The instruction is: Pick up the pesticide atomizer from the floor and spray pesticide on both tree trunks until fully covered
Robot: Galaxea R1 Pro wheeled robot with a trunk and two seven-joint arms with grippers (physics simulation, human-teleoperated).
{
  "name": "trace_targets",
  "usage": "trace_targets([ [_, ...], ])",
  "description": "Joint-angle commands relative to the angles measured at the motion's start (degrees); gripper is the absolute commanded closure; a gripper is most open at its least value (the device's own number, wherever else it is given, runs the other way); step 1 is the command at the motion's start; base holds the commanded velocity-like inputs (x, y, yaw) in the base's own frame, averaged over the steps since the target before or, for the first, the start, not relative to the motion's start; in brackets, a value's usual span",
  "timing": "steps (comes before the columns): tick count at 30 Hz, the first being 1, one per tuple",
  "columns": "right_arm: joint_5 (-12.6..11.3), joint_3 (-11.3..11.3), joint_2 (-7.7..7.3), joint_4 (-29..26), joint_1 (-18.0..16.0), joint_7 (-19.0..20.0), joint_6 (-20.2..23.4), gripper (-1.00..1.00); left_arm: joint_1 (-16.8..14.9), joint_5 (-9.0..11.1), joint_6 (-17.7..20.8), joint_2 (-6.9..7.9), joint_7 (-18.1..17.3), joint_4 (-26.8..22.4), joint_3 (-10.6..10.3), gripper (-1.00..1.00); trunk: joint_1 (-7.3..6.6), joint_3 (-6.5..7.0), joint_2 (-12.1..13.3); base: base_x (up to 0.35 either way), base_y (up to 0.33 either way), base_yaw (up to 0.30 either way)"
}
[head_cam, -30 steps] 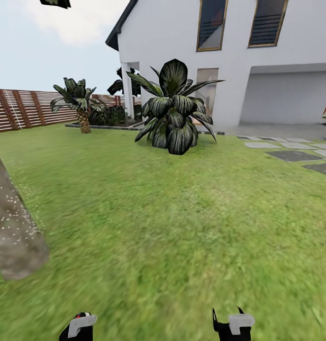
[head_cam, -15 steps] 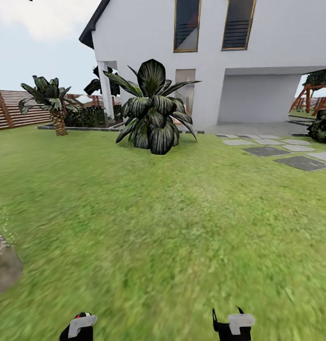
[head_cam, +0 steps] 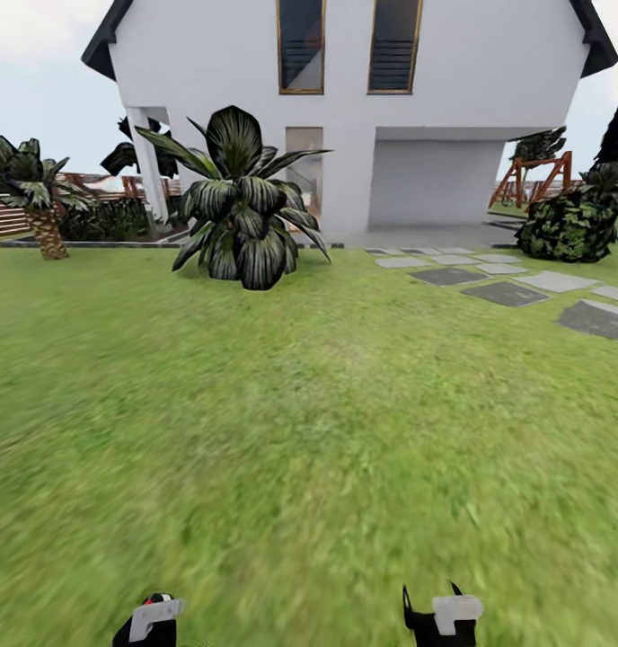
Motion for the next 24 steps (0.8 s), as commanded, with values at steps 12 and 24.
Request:
trace_targets([
  [12,-0.01,0.00,0.00,0.00,0.00,0.04,0.00,-1.00,0.00,0.00,0.00,0.00,-0.01,-0.01,0.00,1.00,0.00,-0.40,0.00,-0.113,-0.262,-0.277],
  [24,0.00,0.00,0.00,0.00,0.00,0.07,0.00,-1.00,0.00,0.00,-1.93,0.00,-0.01,0.08,-0.01,1.00,0.00,-0.68,0.00,-0.068,-0.268,-0.283],
])
